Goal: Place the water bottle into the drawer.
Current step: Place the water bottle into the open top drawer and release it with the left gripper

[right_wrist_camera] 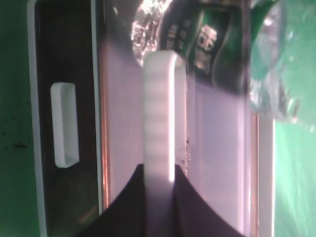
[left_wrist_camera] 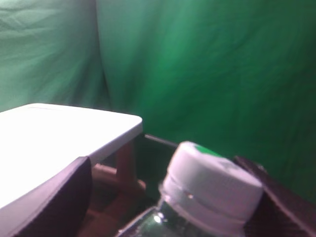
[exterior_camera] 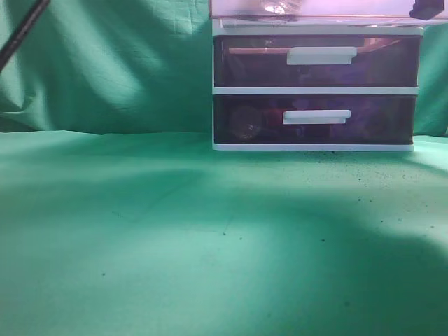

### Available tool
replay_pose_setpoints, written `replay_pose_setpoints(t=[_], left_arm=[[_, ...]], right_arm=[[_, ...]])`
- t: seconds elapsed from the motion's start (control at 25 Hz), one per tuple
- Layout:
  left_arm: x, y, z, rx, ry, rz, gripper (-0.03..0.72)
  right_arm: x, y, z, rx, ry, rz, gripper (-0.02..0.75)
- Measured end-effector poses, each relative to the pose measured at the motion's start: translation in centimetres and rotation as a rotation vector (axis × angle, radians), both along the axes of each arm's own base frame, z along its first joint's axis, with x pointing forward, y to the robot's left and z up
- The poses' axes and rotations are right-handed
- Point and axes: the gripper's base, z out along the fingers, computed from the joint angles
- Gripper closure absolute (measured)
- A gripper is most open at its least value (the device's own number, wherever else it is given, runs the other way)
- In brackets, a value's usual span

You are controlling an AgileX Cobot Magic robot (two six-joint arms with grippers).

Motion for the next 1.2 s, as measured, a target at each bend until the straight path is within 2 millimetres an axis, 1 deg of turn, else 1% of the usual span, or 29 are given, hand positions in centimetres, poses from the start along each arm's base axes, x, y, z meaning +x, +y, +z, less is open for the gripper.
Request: replay_pose_setpoints(t=[0.12,0.28,0.4,0.56,0.64,0.72,0.76,0.8,0.84,0.92,0.96,1.0,1.04,1.08,1.12,1.2], left_arm=[[0.8,-1.3,-0.6,-0.08,-0.029,-0.044,0.146],[1.7,-2.2,-0.4,-0.142,-0.076,-0.064,0.146],[2.1,-2.4,-0.1,-0.156,-0.094,-0.063,0.146],[2.0,-2.4,0.7,-0.173,-0.117,-0.069,0.146],[1.9,-2.4,0.7,-0.175,-0.119,-0.075,0.146],[2.0,-2.4,0.6,-0.145,-0.108,-0.066,0.146],[2.0,-2.3,0.5,-0.103,-0.087,-0.048,0.146],[2.0,-2.2,0.5,-0.042,-0.063,-0.031,0.215],[1.8,-2.0,0.6,0.043,-0.064,-0.025,0.268],[1.1,-1.5,1.2,0.11,-0.003,-0.055,0.412],[0.6,-1.1,1.8,0.128,0.007,-0.091,0.519],[0.1,-0.6,2.5,0.14,0.01,-0.137,0.589],[-0.3,0.0,3.2,0.146,0.027,-0.171,0.63],[-0.6,0.7,4.0,0.137,0.049,-0.188,0.651],[-0.8,1.4,5.0,0.118,0.067,-0.191,0.688],[-0.6,3.4,6.3,0.087,0.106,-0.178,0.688]], right_arm=[[0.0,0.0,0.0,0.009,0.003,-0.003,0.638],[0.0,0.0,0.0,0.022,0.008,-0.007,0.638],[0.0,0.0,0.0,0.032,0.011,-0.009,0.638],[0.0,0.0,-0.1,0.036,0.022,-0.01,0.638],[0.0,0.0,-0.1,0.037,0.023,-0.011,0.638],[0.0,0.0,-0.1,0.037,0.023,-0.011,0.638],[0.0,0.0,-0.1,0.037,0.023,-0.011,0.638],[0.0,0.0,-0.1,0.037,0.023,-0.011,0.638],[0.0,0.0,-0.1,0.037,0.023,-0.011,0.638],[0.0,0.0,-0.1,0.038,0.021,-0.011,0.638],[0.0,0.0,0.0,0.039,0.018,-0.011,0.638],[0.0,0.0,0.0,0.04,0.014,-0.011,0.638],[0.0,0.0,0.0,0.044,0.009,-0.012,0.638],[0.1,0.0,0.0,0.046,0.005,-0.012,0.638],[0.1,0.0,0.1,0.049,0.0,-0.014,0.638],[0.1,0.0,0.1,0.053,-0.008,-0.015,0.638]])
